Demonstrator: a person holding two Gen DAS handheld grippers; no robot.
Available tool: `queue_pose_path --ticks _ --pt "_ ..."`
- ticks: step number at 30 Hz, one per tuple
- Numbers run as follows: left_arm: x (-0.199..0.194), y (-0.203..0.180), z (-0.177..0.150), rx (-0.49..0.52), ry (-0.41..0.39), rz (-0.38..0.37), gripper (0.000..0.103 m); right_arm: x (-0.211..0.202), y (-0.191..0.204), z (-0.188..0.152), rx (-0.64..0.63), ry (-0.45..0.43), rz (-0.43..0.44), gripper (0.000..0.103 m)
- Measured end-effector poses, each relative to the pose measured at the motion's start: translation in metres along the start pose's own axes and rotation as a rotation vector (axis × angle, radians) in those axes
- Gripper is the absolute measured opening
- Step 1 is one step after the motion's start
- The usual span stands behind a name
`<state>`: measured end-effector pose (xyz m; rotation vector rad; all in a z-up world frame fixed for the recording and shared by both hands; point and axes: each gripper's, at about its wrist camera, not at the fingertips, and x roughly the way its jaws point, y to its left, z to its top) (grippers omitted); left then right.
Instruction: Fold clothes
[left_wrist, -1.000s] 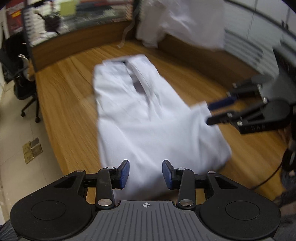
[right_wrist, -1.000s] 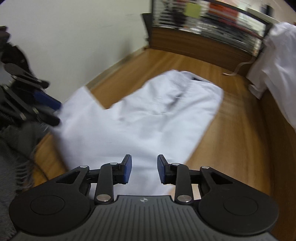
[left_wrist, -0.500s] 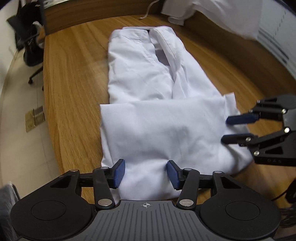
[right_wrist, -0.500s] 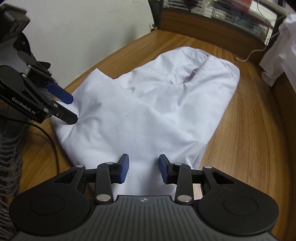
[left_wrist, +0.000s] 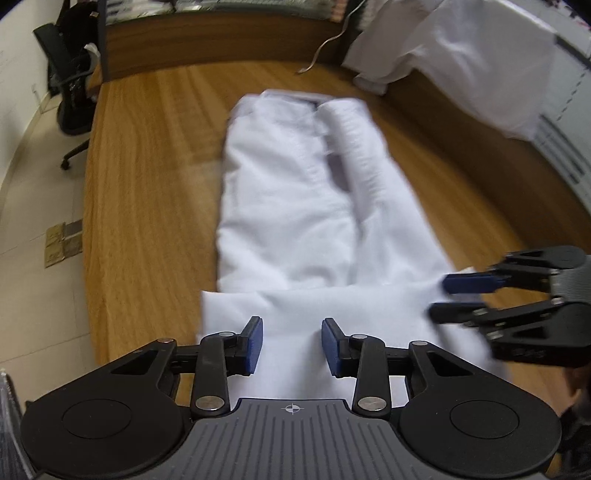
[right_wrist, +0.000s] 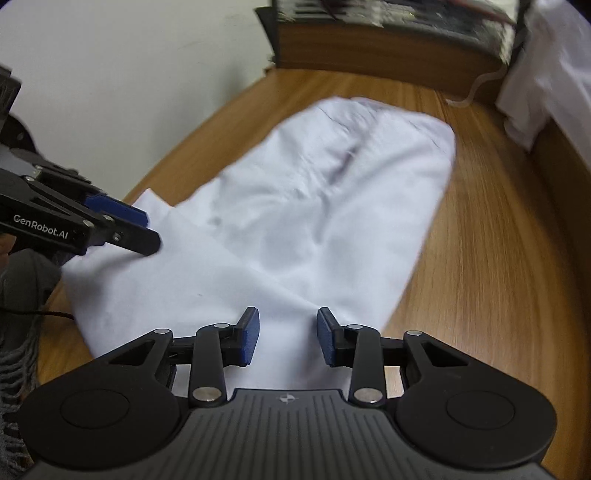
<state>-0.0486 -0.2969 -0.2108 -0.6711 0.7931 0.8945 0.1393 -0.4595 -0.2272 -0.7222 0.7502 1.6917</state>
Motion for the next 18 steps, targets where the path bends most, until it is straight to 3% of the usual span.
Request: queue_pose_path --ticks 4,5,10,14,18 --pt "0.011 0.025 -0.007 -0.056 0.031 0.034 0.039 -0.002 -0.02 -0.01 0.085 -0.038 0.035 0.034" --pt "0.01 0.033 -0.008 -0.076 0.034 0.034 0.044 -0.003 -0.023 -0.011 0.102 -0.044 0.038 0.034" --pt "-0.01 0.057 -0.01 -0.095 0.015 0.037 0.041 -0.019 -0.034 -0.019 0.147 -0.037 -0.018 0.034" --pt "-0.034 0.056 -0.016 0.0 0.007 -0.009 0.043 -0.033 -0.041 -0.025 0.181 -0.034 -0.056 0.035" --pt "-0.058 0.046 -0.029 0.099 0.006 -0.089 0.059 -0.055 -0.037 -0.039 0.157 -0.025 -0.025 0.045"
